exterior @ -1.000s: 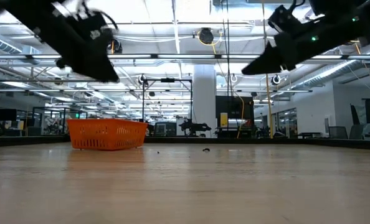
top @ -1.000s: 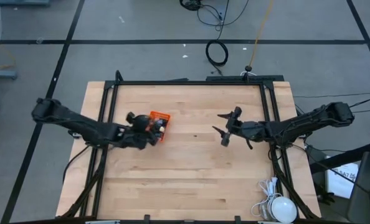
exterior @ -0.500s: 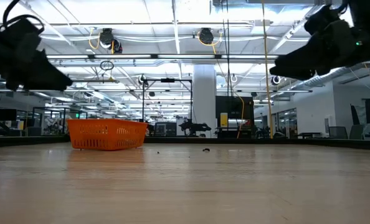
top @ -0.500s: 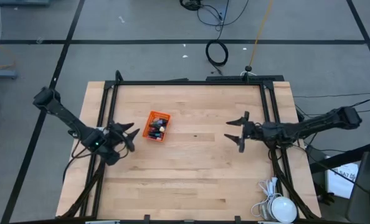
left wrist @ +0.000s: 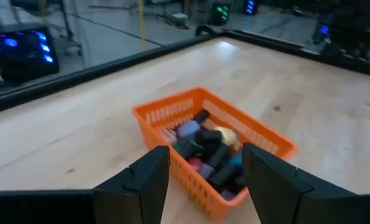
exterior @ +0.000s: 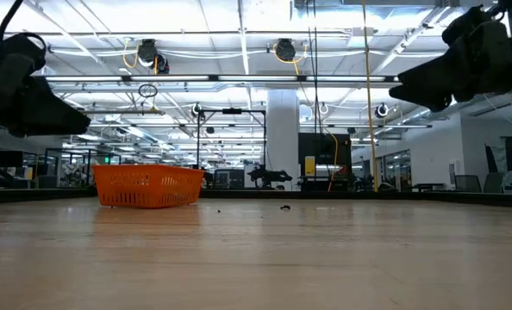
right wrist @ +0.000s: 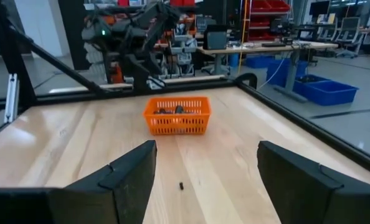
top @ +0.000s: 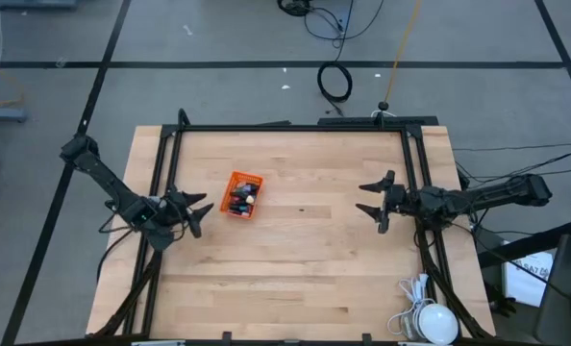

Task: Pick & Place Nail Polish
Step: Return to Home Position

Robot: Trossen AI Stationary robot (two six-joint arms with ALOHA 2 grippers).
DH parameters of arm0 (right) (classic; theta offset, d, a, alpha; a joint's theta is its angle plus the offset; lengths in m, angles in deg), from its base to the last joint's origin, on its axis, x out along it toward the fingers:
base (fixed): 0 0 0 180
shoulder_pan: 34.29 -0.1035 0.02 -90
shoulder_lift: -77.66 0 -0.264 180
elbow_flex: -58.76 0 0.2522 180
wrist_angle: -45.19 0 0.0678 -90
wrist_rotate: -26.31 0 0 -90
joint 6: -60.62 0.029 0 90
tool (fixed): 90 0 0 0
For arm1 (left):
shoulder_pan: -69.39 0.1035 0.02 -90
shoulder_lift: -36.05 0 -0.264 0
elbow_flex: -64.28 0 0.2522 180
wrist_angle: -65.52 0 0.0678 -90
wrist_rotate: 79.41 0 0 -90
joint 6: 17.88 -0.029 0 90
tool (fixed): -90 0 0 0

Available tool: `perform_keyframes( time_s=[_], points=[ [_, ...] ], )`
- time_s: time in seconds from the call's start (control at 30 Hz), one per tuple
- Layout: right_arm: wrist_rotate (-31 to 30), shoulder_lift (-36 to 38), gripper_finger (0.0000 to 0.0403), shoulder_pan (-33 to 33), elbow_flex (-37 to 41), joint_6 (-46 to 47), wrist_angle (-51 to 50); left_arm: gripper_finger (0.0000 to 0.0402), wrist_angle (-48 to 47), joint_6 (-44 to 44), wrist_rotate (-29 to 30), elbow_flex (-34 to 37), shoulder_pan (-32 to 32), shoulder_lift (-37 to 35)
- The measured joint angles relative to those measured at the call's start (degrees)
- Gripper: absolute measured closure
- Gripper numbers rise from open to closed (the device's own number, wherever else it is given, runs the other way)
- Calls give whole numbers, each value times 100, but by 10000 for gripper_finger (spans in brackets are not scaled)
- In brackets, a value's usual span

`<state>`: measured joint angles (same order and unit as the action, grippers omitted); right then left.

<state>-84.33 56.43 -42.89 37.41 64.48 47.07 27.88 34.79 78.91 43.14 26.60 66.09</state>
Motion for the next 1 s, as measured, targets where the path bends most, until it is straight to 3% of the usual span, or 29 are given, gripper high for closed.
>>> perform_keyframes(
  time_s=[0.13, 0.37, 0.63, 0.77, 1.0],
  points=[
    [120, 123, 140, 1, 93, 66, -44, 206, 7, -500, -451, 0, 0, -520],
    [1285, 322, 140, -2, 96, 32, -11, 206, 28, -1615, -1040, 0, 0, -1636],
    [1344, 566, 140, -2, 96, 14, -13, 206, 187, -3198, -1797, 26, 0, -3000],
    [1630, 748, 140, -4, 96, 25, -48, 206, 561, -3743, -2154, 31, 84, -2973],
    [2107, 1274, 140, -12, 100, 96, -252, 206, 719, -3948, -2759, 31, 310, -2972]
  ],
)
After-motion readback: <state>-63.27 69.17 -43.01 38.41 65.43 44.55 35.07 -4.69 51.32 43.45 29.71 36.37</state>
